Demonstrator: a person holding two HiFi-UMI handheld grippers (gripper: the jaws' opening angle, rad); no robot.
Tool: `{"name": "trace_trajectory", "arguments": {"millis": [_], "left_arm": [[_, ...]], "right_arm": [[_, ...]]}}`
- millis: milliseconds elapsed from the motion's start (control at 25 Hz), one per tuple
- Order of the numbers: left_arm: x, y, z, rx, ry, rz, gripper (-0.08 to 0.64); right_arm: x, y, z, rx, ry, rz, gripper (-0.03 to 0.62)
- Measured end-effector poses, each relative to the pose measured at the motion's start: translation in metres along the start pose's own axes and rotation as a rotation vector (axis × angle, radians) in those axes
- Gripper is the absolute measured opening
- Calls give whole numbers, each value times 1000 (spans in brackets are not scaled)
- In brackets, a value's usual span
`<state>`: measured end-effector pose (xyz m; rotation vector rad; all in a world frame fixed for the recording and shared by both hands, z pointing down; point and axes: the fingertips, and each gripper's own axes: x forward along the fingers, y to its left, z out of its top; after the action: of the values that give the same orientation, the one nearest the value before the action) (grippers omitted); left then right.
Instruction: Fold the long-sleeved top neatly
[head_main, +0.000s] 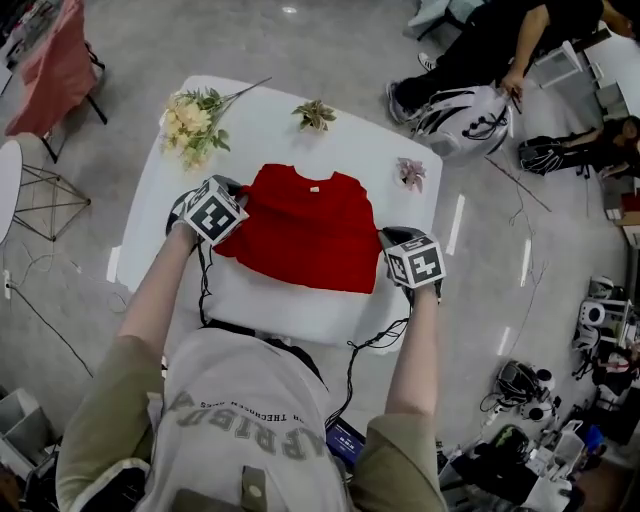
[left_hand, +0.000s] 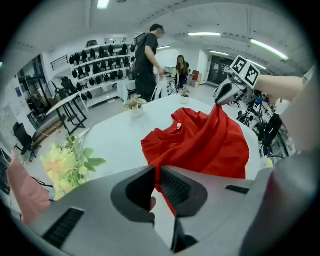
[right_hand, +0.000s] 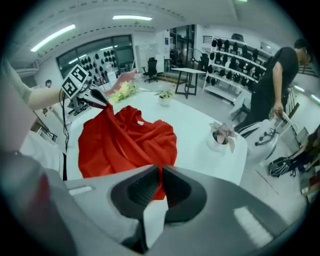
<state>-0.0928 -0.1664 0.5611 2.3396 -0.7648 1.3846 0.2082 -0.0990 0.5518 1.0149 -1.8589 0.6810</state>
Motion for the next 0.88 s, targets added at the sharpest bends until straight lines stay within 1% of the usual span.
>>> {"name": "trace_trajectory", "arguments": {"millis": [120,200,240,280,320,360,400,440,520,560,600,640,680,720,760,880], "left_arm": [[22,5,-2,-39,23,-52,58],[28,13,-3,-57,5,-69,111],[27,19,-3,-63,-17,-70,149],[24,26,-2,-64,-44,-69,183],[20,31,0,-53,-74,-70,201],[14,31,1,-26,-101,-79,213],[8,27,1,24,-120,-95,216],[0,19,-1,97,-127,-117,216],[-16,-3,-9,289,-106,-158,215],[-22,-14,-13,379,-90,-166,215],[-26,-23,-17,451,-76,-161,216],[-28,-30,-20,504,-68,-146,216],[-28,-34,-22,539,-66,-129,216],[-25,-38,-22,555,-68,-113,216],[-21,-39,-21,556,-72,-100,216],[-1,-41,-12,513,-96,-43,215]], "right_arm": [[25,-12,-6,102,22,-46,26],[31,-18,-6,164,1,-81,29],[31,-19,-3,187,-18,-84,50],[30,-18,1,203,-39,-70,77],[27,-14,4,210,-57,-38,123],[23,-6,6,203,-68,4,213],[16,2,6,176,-70,46,282],[9,12,5,129,-66,80,285],[-4,26,3,-8,-51,113,285],[-8,31,3,-79,-41,115,285],[-10,34,2,-139,-27,110,285],[-10,34,0,-180,-11,102,285],[-7,34,-4,-199,4,95,285],[-2,33,-9,-195,13,92,285],[5,31,-15,-173,18,93,285],[22,20,-27,-94,19,104,284]]}}
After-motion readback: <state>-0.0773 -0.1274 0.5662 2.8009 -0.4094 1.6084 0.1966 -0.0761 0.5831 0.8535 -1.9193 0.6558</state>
